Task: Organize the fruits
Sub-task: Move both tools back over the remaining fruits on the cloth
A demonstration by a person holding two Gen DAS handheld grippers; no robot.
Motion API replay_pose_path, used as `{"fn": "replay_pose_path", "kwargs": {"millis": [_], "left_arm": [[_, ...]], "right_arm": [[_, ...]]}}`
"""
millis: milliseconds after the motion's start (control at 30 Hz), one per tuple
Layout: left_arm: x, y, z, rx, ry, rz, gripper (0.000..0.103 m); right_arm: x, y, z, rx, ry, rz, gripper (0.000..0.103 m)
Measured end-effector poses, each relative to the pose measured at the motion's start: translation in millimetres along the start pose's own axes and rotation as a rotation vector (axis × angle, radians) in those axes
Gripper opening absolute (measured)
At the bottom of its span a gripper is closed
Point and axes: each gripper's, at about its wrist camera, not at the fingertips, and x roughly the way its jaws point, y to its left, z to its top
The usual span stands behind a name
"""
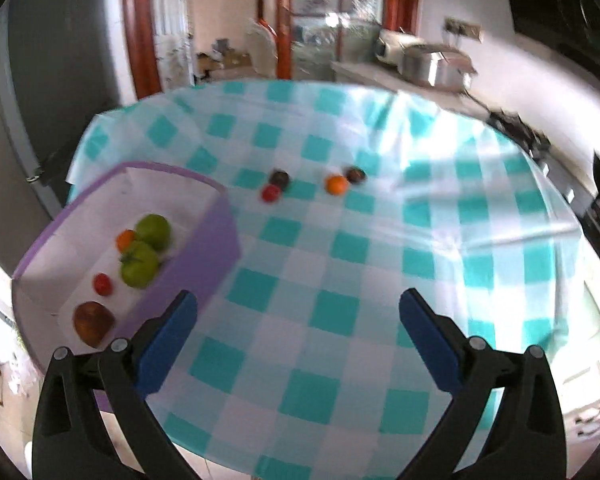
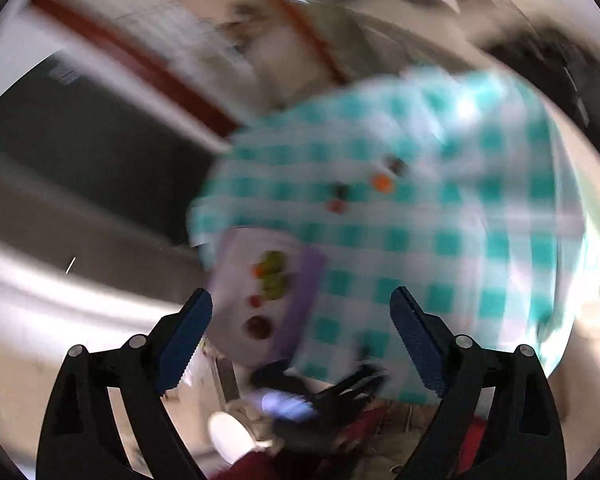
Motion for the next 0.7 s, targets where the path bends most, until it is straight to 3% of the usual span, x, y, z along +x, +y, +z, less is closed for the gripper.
{"fn": "replay_pose_path", "kwargs": {"millis": [133,233,300,400,433,500,700], "left_arm": [[19,-27,-12,0.074,0.076,-0.038,0.101],[31,-42,-17,0.12,0.112,-0.063,0.101],[39,-46,-19,0.139,0.128,-0.072,0.101],[58,-44,-20,0.141,0.162,-0.082,0.101],[67,-42,-18,0.13,0.172,-0.089,0.101],[81,-38,-16,0.119,0.192,-0.091,0.101],[125,-18,4,0.121,0.232,-0.096,0.101]], "right_arm": [[-70,68,8,-0.198,-0.139,0.073,0.089],[-102,80,23,-0.235,-0.242,0.103,0.089],[-105,77,27,-0.269,-0.323,0.048,0.089],[-72,58,42,-0.225,-0.242,-0.006,0.089],[-50,52,48,-0.214,-0.178,-0.057,0.089],[-18,47,63,-0.218,-0.034,-0.043,0.089],[44,28,119,-0.166,-0.002,-0.132,0.089]]}}
